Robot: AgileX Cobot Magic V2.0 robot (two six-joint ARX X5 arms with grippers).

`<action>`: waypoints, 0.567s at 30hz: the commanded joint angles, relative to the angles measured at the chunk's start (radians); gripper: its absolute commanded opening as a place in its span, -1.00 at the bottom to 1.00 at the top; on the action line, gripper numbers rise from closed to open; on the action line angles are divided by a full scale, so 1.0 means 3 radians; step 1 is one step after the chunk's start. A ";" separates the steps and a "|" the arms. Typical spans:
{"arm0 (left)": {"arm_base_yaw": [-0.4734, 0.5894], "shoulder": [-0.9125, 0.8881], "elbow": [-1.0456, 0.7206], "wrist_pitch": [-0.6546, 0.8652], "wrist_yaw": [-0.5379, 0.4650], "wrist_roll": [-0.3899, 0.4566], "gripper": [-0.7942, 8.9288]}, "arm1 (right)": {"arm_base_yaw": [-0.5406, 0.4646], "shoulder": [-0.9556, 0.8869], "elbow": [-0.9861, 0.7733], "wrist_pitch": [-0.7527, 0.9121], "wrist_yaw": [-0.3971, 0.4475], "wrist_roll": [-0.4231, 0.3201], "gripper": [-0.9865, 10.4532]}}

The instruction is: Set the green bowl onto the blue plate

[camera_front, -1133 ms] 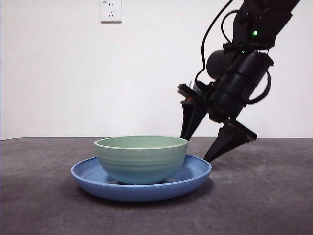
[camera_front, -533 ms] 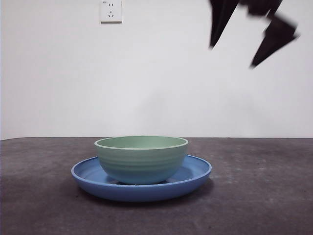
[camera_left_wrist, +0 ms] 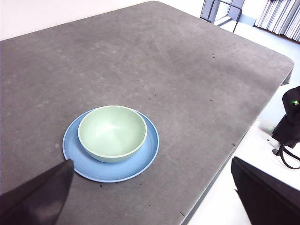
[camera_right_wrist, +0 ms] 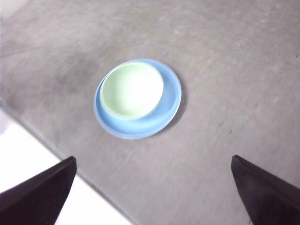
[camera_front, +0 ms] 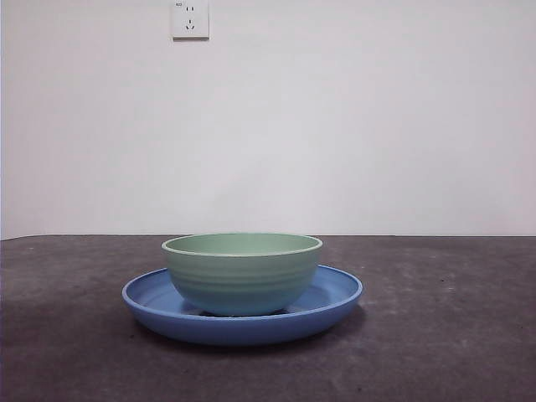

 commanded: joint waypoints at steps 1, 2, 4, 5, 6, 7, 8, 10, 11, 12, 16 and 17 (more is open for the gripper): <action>-0.0020 0.0003 0.0027 0.0008 -0.0005 0.0052 0.39 | 0.0023 -0.0443 -0.0357 0.0003 -0.0010 0.0072 0.27; -0.0020 0.0003 0.0027 0.0008 -0.0005 0.0052 0.39 | 0.0023 -0.0651 -0.0539 -0.0001 -0.0025 0.0071 0.27; -0.0020 0.0003 0.0027 0.0008 -0.0005 0.0051 0.39 | 0.0022 -0.1021 -0.0863 0.0062 -0.0128 0.0057 0.27; -0.0020 0.0003 0.0027 0.0009 -0.0005 0.0052 0.39 | 0.0022 -0.1132 -0.0952 0.0095 -0.0187 0.0060 0.27; -0.0020 0.0003 0.0027 0.0009 -0.0005 0.0052 0.39 | 0.0020 -0.1221 -0.1020 0.0131 -0.0252 0.0067 0.27; -0.0020 0.0003 0.0027 0.0008 -0.0005 0.0052 0.38 | 0.0020 -0.1288 -0.1067 0.0153 -0.0287 0.0074 0.27; -0.0020 0.0003 0.0027 0.0008 -0.0005 0.0052 0.38 | 0.0020 -0.1353 -0.1110 0.0173 -0.0322 0.0072 0.27; -0.0020 0.0003 0.0027 0.0008 -0.0005 0.0052 0.38 | 0.0020 -0.1428 -0.1152 0.0178 -0.0324 0.0072 0.27; -0.0020 0.0003 0.0027 0.0008 -0.0005 0.0052 0.38 | 0.0020 -0.1447 -0.1158 0.0177 -0.0324 0.0071 0.27; -0.0020 0.0003 0.0027 0.0006 -0.0005 0.0052 0.38 | 0.0020 -0.1455 -0.1158 0.0178 -0.0324 0.0071 0.27; -0.0020 0.0003 0.0027 -0.0003 -0.0005 0.0052 0.36 | 0.0020 -0.1460 -0.1158 0.0179 -0.0324 0.0071 0.27; -0.0020 0.0003 0.0025 -0.0013 -0.0005 0.0053 0.33 | 0.0020 -0.1460 -0.1158 0.0179 -0.0324 0.0071 0.27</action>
